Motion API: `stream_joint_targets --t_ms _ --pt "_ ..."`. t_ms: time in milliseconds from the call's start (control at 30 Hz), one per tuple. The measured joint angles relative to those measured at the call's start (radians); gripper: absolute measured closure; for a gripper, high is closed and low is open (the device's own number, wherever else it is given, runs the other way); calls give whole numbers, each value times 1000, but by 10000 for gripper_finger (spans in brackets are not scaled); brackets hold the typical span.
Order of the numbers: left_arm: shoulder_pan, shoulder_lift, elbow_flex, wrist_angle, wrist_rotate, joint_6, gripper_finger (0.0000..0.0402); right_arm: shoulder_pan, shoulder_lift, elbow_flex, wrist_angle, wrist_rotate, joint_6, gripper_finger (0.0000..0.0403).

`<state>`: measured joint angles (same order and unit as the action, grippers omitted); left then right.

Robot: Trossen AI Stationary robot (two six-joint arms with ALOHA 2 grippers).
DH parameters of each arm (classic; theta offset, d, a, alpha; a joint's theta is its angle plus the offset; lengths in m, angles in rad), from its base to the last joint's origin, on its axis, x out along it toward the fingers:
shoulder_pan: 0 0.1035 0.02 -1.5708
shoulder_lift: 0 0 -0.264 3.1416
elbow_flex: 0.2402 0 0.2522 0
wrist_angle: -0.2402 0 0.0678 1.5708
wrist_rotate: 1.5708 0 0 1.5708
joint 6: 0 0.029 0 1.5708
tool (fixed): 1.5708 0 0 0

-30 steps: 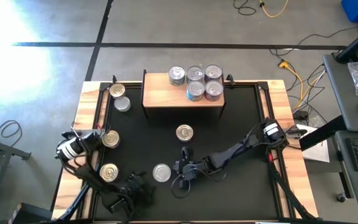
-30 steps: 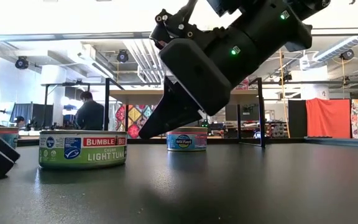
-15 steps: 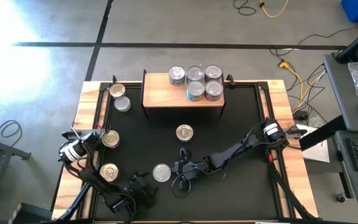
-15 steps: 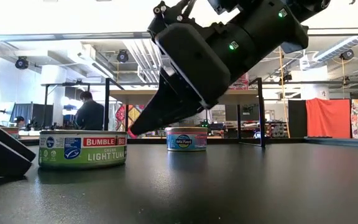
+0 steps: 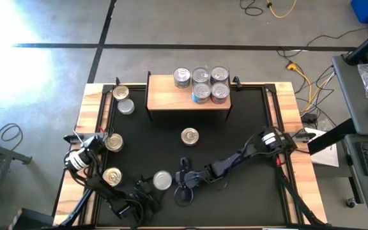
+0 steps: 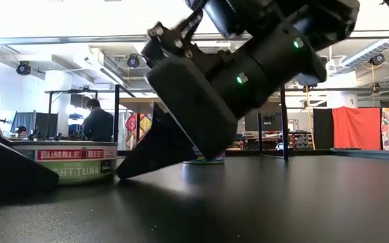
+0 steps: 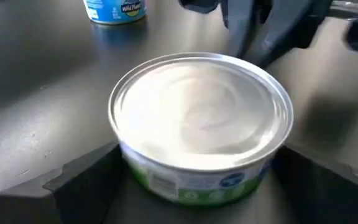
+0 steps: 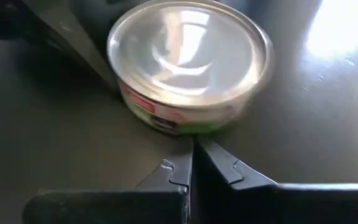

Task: Stack canned seafood by type on shelf
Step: Put the green white tuna can on the shelf

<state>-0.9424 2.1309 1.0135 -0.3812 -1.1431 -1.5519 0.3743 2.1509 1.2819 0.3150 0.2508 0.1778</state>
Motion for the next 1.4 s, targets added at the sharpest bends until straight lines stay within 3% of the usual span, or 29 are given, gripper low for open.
stream_joint_targets --t_ms 533,967,1200,1400 --pt "14 4 9 78 -33 112 1 7 23 61 -54 -27 -99 390" --pt "27 30 12 92 -108 40 30 8 16 68 -95 -23 -97 390" --pt "42 30 11 90 -89 46 31 11 11 64 -102 -1 -77 390" --pt "45 11 10 37 -51 6 30 20 -53 67 -269 68 -22 390"
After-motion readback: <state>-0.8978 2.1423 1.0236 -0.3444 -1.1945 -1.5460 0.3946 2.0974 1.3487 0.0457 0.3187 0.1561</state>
